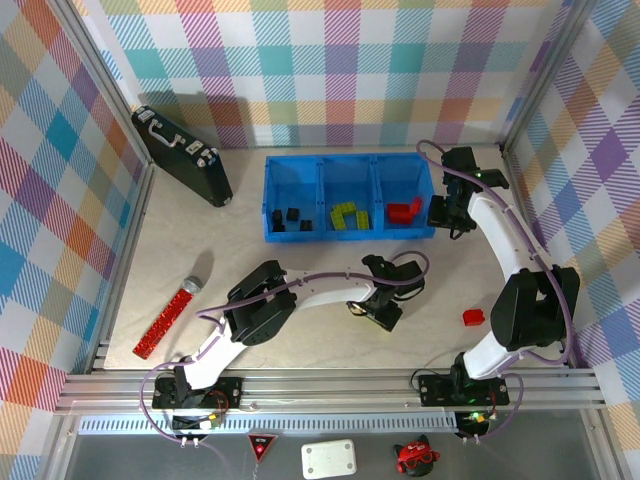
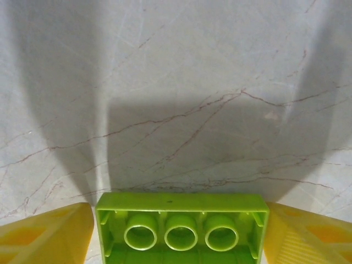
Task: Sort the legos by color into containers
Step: Pick up the lego from the middle-left of the table.
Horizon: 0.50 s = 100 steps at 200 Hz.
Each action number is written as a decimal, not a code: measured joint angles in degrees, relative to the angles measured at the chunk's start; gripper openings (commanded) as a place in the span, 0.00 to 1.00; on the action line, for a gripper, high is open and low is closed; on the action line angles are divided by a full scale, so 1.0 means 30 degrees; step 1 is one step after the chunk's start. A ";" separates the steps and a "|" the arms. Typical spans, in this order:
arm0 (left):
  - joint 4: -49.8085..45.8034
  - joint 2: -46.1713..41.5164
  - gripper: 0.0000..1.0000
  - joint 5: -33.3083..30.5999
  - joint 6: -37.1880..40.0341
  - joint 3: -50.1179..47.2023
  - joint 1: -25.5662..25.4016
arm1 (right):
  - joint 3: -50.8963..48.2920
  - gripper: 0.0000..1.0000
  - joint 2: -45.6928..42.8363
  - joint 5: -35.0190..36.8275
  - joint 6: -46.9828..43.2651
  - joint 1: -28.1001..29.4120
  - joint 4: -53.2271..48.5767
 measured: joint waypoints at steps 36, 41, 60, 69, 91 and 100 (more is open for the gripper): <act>0.0124 0.0000 0.68 0.0226 0.0087 -0.0029 0.0153 | 0.0000 0.49 0.0000 0.0007 0.0007 0.0000 -0.0015; 0.0138 0.0000 0.67 0.0219 0.0102 -0.0036 0.0153 | 0.0000 0.49 0.0000 0.0007 0.0007 0.0000 -0.0022; 0.0270 -0.0044 0.67 0.0219 0.0109 -0.0117 0.0153 | 0.0000 0.49 -0.0044 0.0036 0.0007 0.0000 -0.0138; 0.0372 -0.0117 0.67 0.0219 0.0109 -0.0240 0.0197 | 0.0000 0.49 -0.0117 0.0066 0.0015 0.0000 -0.0211; 0.0590 -0.0299 0.66 0.0211 0.0117 -0.0510 0.0240 | 0.0000 0.49 -0.0386 0.0146 0.0029 0.0000 -0.0452; 0.0634 -0.0386 0.66 0.0219 0.0117 -0.0634 0.0262 | 0.0000 0.49 -0.0517 0.0189 0.0066 0.0000 -0.0503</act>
